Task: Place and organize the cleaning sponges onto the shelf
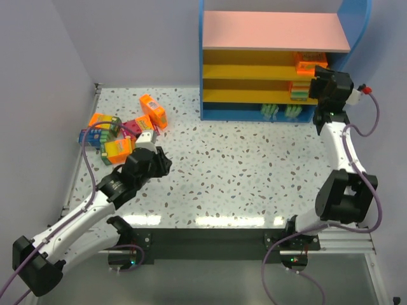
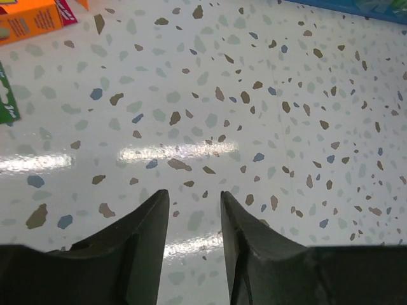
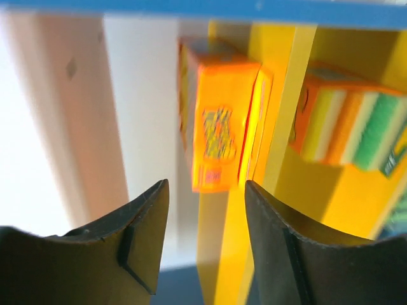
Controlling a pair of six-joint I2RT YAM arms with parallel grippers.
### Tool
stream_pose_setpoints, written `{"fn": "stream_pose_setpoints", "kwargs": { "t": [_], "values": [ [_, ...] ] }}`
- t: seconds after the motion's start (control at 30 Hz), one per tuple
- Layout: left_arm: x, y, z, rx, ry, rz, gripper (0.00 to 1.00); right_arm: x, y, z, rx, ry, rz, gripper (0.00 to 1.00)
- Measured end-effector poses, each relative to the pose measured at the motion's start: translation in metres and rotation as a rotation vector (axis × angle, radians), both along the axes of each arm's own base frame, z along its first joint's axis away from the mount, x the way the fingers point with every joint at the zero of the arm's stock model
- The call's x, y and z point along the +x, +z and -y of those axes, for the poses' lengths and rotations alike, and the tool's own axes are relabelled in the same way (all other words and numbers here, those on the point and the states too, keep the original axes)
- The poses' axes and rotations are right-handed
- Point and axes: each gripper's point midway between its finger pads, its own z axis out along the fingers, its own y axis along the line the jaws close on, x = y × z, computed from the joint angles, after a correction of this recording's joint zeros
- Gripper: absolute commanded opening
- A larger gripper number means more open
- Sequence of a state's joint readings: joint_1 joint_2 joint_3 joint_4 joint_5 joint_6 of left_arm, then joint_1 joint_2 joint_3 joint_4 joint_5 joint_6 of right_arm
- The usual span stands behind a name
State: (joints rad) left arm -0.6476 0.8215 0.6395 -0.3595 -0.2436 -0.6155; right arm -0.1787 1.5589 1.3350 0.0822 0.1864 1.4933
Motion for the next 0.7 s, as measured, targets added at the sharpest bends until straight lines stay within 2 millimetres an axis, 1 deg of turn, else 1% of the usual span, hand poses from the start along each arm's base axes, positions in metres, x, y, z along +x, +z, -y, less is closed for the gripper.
{"fn": "stream_pose_setpoints", "kwargs": {
  "t": [0.07,0.1,0.17,0.2,0.27,0.33,0.4,0.47,0.57,0.63,0.7],
  "values": [
    [0.008,0.007,-0.007,0.014,0.044,0.016,0.54,-0.022,0.008,-0.013,-0.035,0.056,0.016,0.61],
    [0.014,0.010,-0.012,0.020,0.075,0.018,0.60,-0.035,0.012,-0.019,-0.054,0.081,0.022,0.62],
    [0.029,0.013,-0.026,0.034,0.142,0.016,0.66,-0.059,0.022,-0.034,-0.096,0.142,0.043,0.64],
    [0.037,0.013,-0.035,0.038,0.179,0.012,0.69,-0.072,0.026,-0.042,-0.122,0.175,0.058,0.66],
    [0.052,0.008,-0.059,0.050,0.271,-0.008,0.70,-0.096,0.029,-0.059,-0.177,0.255,0.077,0.70],
    [0.066,0.003,-0.082,0.067,0.356,-0.035,0.73,-0.113,0.021,-0.077,-0.230,0.337,0.074,0.71],
    [0.078,0.000,-0.097,0.080,0.410,-0.059,0.74,-0.128,0.001,-0.101,-0.287,0.439,0.047,0.74],
    [0.092,-0.003,-0.113,0.093,0.470,-0.082,0.74,-0.142,-0.030,-0.129,-0.332,0.556,-0.008,0.75],
    [0.110,-0.002,-0.142,0.102,0.567,-0.092,0.70,-0.168,-0.083,-0.172,-0.378,0.741,-0.101,0.75],
    [0.118,-0.001,-0.161,0.110,0.627,-0.094,0.66,-0.188,-0.116,-0.194,-0.401,0.846,-0.152,0.75],
    [0.123,-0.001,-0.177,0.118,0.676,-0.098,0.63,-0.207,-0.145,-0.209,-0.415,0.929,-0.203,0.75]
  ]
}}
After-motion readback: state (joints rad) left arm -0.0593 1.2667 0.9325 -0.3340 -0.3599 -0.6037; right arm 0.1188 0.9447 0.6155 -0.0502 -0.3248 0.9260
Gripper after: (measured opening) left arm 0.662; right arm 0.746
